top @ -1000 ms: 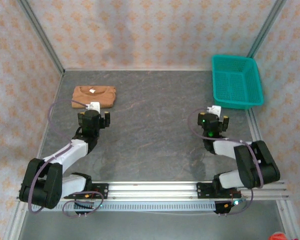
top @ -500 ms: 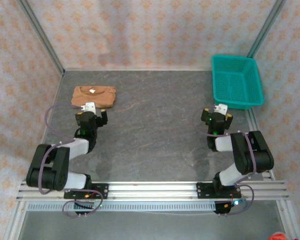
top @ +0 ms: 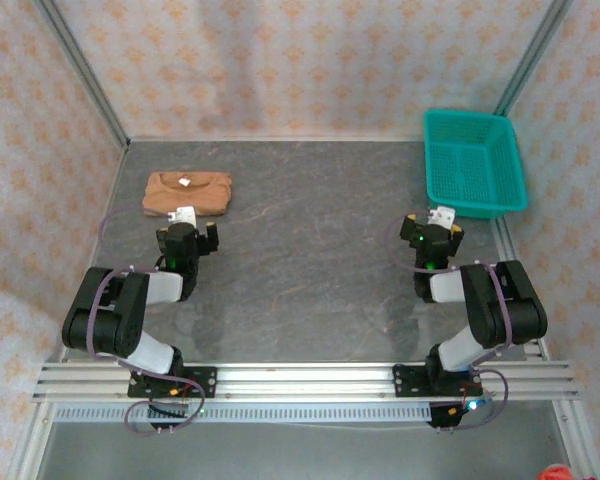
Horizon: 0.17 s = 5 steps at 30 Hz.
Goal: Fold the inside-out t-shirt
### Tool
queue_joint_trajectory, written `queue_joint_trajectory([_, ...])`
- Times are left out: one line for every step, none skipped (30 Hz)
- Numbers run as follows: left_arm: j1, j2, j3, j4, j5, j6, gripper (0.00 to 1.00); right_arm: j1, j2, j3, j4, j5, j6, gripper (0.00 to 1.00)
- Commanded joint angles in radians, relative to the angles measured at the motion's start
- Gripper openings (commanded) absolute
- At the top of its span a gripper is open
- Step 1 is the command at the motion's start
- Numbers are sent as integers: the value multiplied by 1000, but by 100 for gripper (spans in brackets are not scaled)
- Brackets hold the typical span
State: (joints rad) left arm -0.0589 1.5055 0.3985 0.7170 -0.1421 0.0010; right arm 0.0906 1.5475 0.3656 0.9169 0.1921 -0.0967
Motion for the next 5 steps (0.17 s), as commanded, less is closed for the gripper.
queue_joint_trajectory([-5, -9, 23, 35, -23, 4, 100, -19, 8, 27, -33, -58, 29, 99])
queue_joint_trajectory([-5, -8, 23, 35, -24, 4, 100, -21, 4, 22, -28, -59, 29, 99])
queue_joint_trajectory([-4, -8, 23, 33, -20, 4, 100, -20, 3, 11, -2, -59, 26, 99])
queue_joint_trajectory([-3, -8, 25, 32, -19, 4, 100, -18, 2, 2, 15, -65, 20, 99])
queue_joint_trajectory([-2, -8, 26, 32, -16, 2, 100, -17, 0, 0, 14, -73, 17, 99])
